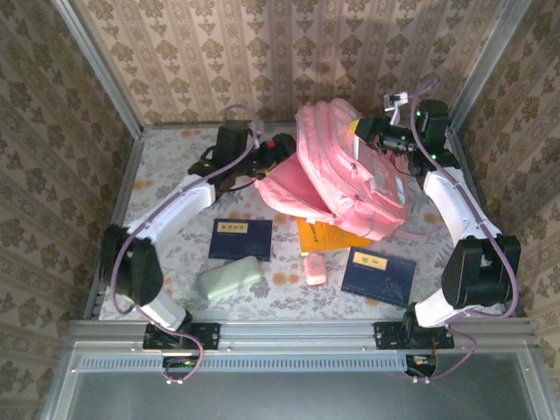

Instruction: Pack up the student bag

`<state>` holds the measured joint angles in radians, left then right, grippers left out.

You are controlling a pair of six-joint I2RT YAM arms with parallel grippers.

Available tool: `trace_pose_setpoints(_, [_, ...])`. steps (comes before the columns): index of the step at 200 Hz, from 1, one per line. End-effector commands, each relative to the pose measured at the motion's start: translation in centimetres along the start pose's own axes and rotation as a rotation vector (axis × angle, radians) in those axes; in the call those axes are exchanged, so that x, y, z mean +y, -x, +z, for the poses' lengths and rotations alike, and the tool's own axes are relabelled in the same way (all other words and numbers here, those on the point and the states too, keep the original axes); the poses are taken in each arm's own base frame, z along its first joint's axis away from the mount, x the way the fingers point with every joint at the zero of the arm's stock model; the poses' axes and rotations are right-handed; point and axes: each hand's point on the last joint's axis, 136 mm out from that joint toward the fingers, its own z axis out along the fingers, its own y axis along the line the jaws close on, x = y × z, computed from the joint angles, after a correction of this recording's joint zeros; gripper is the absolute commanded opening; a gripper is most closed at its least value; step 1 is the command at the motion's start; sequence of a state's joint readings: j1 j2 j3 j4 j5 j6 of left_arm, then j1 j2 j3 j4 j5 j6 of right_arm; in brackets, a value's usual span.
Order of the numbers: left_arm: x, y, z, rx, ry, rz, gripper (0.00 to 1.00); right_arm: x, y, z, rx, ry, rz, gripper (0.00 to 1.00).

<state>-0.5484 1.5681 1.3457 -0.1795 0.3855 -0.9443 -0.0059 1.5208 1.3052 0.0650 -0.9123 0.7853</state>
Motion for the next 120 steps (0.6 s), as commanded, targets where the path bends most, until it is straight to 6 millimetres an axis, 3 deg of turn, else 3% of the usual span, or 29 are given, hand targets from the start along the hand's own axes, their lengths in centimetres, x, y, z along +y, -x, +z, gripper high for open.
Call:
trace_pose_setpoints(1, [4.4,-2.1,-6.1,0.033,0.280,0.143,0.95,2.1,2.1,-1.9,-0.098,-0.051,-0.145,0.00])
trace_pose_setpoints(20, [5.9,-3.2,-9.1,0.069,0.338,0.193,0.97,1.7,2.1,-1.9,-0.105,-0.069,-0.138,0.00])
trace_pose_setpoints(41, [6.7,-6.4,-10.4,0.186,0.398,0.266,0.98,1.2,2.0,-2.0,-0.104,-0.091,-0.131,0.00])
trace_pose_setpoints(67, [6.4,-11.4,-10.1,0.290,0.488,0.329,1.00,0.3,1.9,-2.3,-0.107,-0.162,-0.134,0.00])
trace_pose_setpoints(120, [6.6,-19.7,-7.6,0.452,0.639,0.174,1.00,-1.2,2.0,-2.8,-0.130,-0.246,-0.118,0.00])
